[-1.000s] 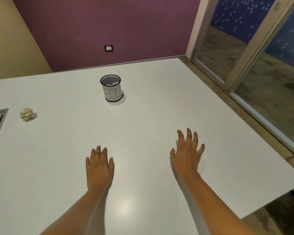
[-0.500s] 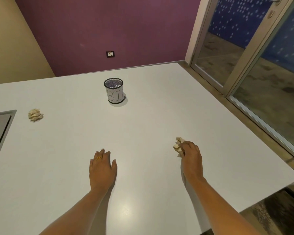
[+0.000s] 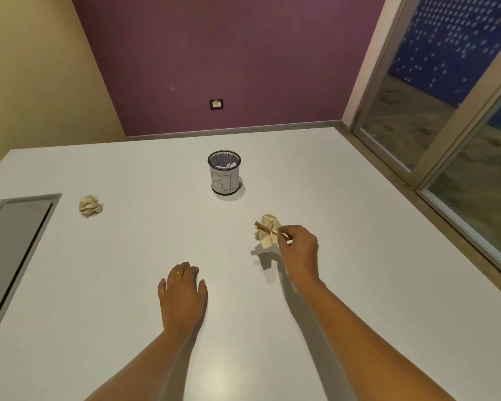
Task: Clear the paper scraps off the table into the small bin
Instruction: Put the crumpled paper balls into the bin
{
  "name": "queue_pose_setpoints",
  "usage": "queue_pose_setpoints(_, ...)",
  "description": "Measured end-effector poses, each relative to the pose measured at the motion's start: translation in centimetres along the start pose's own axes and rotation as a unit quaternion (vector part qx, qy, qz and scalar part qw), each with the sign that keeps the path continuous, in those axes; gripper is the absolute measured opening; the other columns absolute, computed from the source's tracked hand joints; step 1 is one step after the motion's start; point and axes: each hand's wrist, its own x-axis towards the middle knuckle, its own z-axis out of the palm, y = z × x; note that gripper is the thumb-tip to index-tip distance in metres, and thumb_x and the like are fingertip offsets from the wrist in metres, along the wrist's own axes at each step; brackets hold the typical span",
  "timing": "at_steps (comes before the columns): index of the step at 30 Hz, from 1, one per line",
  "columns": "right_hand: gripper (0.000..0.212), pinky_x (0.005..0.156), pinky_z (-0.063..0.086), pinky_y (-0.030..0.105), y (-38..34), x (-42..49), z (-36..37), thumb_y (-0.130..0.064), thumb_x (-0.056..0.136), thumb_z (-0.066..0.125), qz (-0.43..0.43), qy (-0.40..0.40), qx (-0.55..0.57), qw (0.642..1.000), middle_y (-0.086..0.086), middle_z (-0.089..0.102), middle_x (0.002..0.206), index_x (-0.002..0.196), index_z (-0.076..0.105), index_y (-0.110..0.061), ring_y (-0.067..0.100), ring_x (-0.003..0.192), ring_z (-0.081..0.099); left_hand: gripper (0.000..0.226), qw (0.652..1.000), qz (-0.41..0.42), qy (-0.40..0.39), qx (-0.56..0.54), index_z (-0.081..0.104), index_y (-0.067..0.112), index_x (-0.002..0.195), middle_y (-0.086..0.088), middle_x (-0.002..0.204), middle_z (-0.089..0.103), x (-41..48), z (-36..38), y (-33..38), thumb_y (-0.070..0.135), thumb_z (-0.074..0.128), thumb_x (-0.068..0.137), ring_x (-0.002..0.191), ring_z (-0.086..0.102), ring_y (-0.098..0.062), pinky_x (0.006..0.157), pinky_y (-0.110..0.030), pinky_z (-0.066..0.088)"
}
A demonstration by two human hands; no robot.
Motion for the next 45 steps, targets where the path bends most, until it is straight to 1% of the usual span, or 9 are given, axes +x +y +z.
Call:
queue_pose_setpoints(8,0.024,0.074,0.045,0.030,-6.4,9.5,4.7,-0.015,0.090,0.054,-0.093,-0.035,-0.004,0.995,0.016,0.069,0.095,0.088,0.070,0.003,0.027,0.085,0.061,0.029,1.000,-0.019,0.024,-0.004,0.058,0.011,0.116,-0.006,0.136,0.050,6.7,0.1,-0.8,0.016,0.053,0.088,0.131,0.041,-0.020,0.112,-0.045,0.023)
queue_pose_setpoints(14,0.029,0.053,0.028,0.014,-9.3,16.4,8.2,-0.019,0.093,0.052,-0.136,-0.015,-0.036,0.990,0.012,0.069,0.081,0.079,0.069,0.000,0.017,0.065,0.050,0.024,0.996,-0.029,0.084,0.004,0.062,0.010,0.110,-0.009,0.131,0.055,11.5,-0.1,-2.5,0.018,0.051,0.090,0.129,0.044,-0.024,0.108,-0.051,0.027)
queue_pose_setpoints(17,0.029,0.058,0.032,0.018,-9.4,18.5,9.8,-0.017,0.094,0.049,-0.156,-0.033,-0.099,0.982,0.012,0.068,0.082,0.080,0.067,0.001,0.018,0.068,0.051,0.026,0.994,-0.054,0.097,0.023,0.060,0.010,0.113,-0.010,0.132,0.054,13.3,-0.3,-4.1,0.021,0.049,0.091,0.130,0.043,-0.026,0.107,-0.053,0.028)
queue_pose_setpoints(21,0.020,0.076,0.046,0.033,-9.1,19.8,11.6,-0.002,0.091,0.045,-0.229,-0.117,-0.234,0.938,0.014,0.064,0.094,0.089,0.065,0.002,0.025,0.092,0.053,0.039,0.993,-0.072,0.058,0.074,0.049,0.009,0.126,-0.012,0.141,0.045,14.0,-0.1,-5.0,0.029,0.046,0.093,0.136,0.033,-0.027,0.109,-0.055,0.022)
queue_pose_setpoints(25,0.022,0.072,0.044,0.033,-9.3,20.5,12.7,0.012,0.084,0.047,-0.306,-0.179,-0.335,0.873,0.016,0.057,0.090,0.097,0.061,0.002,0.028,0.099,0.049,0.041,0.991,-0.065,0.061,0.098,0.049,0.008,0.125,-0.014,0.139,0.047,13.9,0.2,-4.6,0.032,0.046,0.092,0.135,0.036,-0.029,0.107,-0.057,0.026)
queue_pose_setpoints(27,0.022,0.067,0.037,0.029,-9.6,21.2,13.1,0.012,0.084,0.045,-0.304,-0.193,-0.381,0.852,0.018,0.056,0.090,0.094,0.062,0.003,0.027,0.090,0.049,0.041,0.990,-0.059,0.073,0.104,0.051,0.007,0.122,-0.015,0.135,0.050,13.9,0.3,-4.7,0.034,0.044,0.093,0.132,0.040,-0.031,0.105,-0.059,0.028)
queue_pose_setpoints(31,0.014,0.062,0.036,0.028,-11.0,22.4,13.8,-0.001,0.086,0.051,-0.272,-0.207,-0.418,0.842,0.004,0.037,0.062,0.091,0.064,0.001,0.023,0.069,0.044,0.056,0.988,-0.055,0.074,0.125,0.054,0.006,0.118,-0.016,0.131,0.054,13.9,0.1,-4.5,0.042,0.024,0.087,0.129,0.045,-0.031,0.101,-0.058,0.033)
queue_pose_setpoints(36,0.028,0.063,0.039,0.030,-12.1,22.9,14.9,-0.033,0.087,0.059,-0.264,-0.200,-0.404,0.852,0.009,0.063,0.085,0.096,0.066,-0.007,0.023,0.073,0.051,0.061,0.988,-0.058,0.058,0.131,0.055,0.006,0.116,-0.016,0.128,0.056,13.9,0.0,-4.3,0.043,0.019,0.085,0.126,0.048,-0.032,0.099,-0.058,0.036)
queue_pose_setpoints(45,0.021,0.070,0.047,0.032,-11.0,22.9,17.2,-0.002,0.084,0.056,-0.216,-0.237,-0.373,0.871,0.017,0.063,0.102,0.102,0.065,-0.002,0.031,0.089,0.061,0.060,0.988,-0.065,0.046,0.132,0.055,0.007,0.116,-0.015,0.129,0.056,14.0,-0.1,-4.3,0.044,0.019,0.085,0.127,0.047,-0.031,0.100,-0.059,0.035)
